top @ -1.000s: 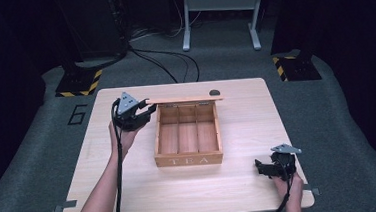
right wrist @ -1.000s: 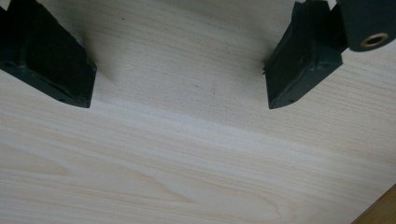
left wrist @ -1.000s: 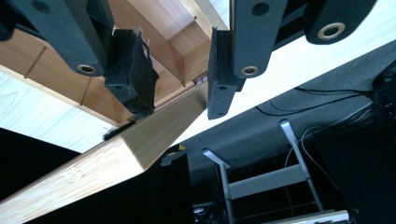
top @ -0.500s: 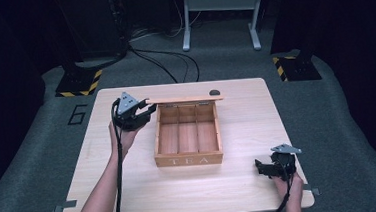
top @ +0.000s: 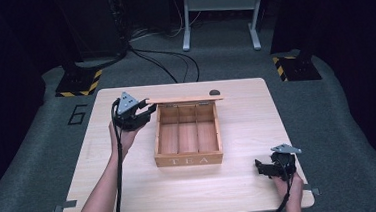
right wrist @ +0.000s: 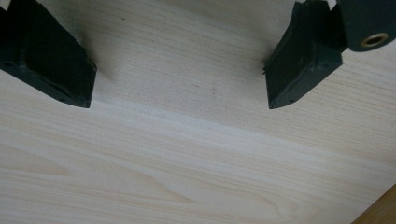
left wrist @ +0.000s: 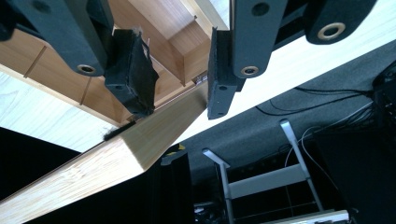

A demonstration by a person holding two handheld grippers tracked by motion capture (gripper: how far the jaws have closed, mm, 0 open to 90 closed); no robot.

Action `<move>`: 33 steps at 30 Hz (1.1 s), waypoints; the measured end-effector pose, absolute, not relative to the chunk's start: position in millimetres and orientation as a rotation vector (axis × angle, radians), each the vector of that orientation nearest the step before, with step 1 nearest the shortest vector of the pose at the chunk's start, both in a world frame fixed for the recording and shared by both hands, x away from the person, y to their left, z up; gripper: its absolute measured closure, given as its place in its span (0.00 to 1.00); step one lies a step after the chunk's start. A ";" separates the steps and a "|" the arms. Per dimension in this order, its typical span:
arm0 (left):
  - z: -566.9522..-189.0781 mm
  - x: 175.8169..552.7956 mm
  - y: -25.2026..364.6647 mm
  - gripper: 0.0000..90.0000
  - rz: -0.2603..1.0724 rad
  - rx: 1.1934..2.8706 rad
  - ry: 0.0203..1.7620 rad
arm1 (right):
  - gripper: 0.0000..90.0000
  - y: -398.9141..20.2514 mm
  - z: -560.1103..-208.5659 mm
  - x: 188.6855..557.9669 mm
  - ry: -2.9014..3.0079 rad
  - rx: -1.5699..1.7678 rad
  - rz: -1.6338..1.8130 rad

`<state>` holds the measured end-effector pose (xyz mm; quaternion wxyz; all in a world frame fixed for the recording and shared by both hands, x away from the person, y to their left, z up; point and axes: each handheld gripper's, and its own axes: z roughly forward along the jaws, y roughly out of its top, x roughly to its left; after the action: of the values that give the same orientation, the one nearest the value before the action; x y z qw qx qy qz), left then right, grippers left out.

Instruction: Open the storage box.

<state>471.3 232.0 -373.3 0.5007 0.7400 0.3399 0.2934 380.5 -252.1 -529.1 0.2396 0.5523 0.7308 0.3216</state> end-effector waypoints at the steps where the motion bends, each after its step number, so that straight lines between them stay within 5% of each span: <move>1: -373.3 471.4 232.0 0.69 0.709 1.789 0.821 | 0.09 -252.2 -529.1 380.5 2.001 1.511 0.880; 33: -373.2 471.5 232.2 0.69 0.708 1.790 0.821 | 0.05 -252.2 -529.6 381.8 2.014 1.504 0.878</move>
<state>471.5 232.2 -373.2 0.5007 0.7405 0.3394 0.2928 381.8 -252.2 -529.6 0.2371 0.5489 0.7348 0.3204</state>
